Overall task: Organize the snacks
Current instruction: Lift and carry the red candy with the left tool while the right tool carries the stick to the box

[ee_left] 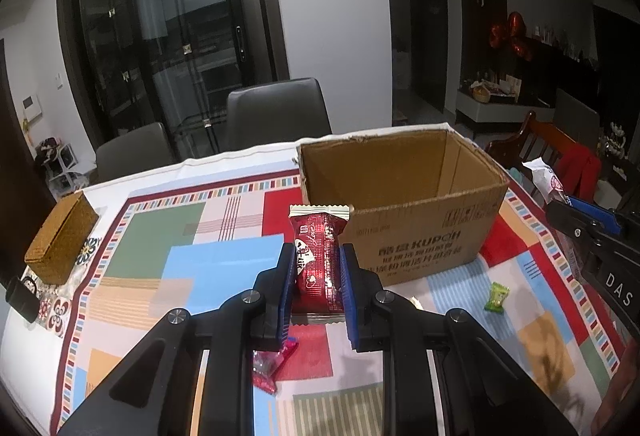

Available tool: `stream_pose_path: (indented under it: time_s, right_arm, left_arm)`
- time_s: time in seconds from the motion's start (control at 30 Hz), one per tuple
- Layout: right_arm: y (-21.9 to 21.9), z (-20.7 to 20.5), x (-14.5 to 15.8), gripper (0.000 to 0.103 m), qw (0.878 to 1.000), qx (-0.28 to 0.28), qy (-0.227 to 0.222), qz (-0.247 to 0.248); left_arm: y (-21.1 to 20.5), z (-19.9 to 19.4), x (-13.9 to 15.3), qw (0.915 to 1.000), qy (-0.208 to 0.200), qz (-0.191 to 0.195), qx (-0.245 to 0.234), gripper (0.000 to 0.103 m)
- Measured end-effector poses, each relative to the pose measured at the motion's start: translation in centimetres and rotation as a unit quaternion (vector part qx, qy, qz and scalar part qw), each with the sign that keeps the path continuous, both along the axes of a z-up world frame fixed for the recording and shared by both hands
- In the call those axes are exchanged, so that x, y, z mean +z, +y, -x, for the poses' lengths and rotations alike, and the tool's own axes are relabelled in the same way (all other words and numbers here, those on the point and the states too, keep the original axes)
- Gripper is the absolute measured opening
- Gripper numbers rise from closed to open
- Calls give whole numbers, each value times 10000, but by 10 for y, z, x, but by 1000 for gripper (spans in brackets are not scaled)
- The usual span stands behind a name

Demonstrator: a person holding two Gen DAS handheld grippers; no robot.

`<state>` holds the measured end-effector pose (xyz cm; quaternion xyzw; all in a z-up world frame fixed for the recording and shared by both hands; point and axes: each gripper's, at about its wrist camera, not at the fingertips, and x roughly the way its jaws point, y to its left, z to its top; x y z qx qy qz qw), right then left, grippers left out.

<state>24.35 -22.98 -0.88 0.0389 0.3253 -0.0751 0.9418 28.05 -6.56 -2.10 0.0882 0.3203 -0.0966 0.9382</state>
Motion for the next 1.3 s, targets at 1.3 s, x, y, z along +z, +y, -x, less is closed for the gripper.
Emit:
stream_pose_path:
  time_s: [1.3]
  right_arm:
    - [-12,-85,21,20,9991,348,-228,55]
  left_arm:
    - [-28,-93,22,9998,-162,111,-36,22]
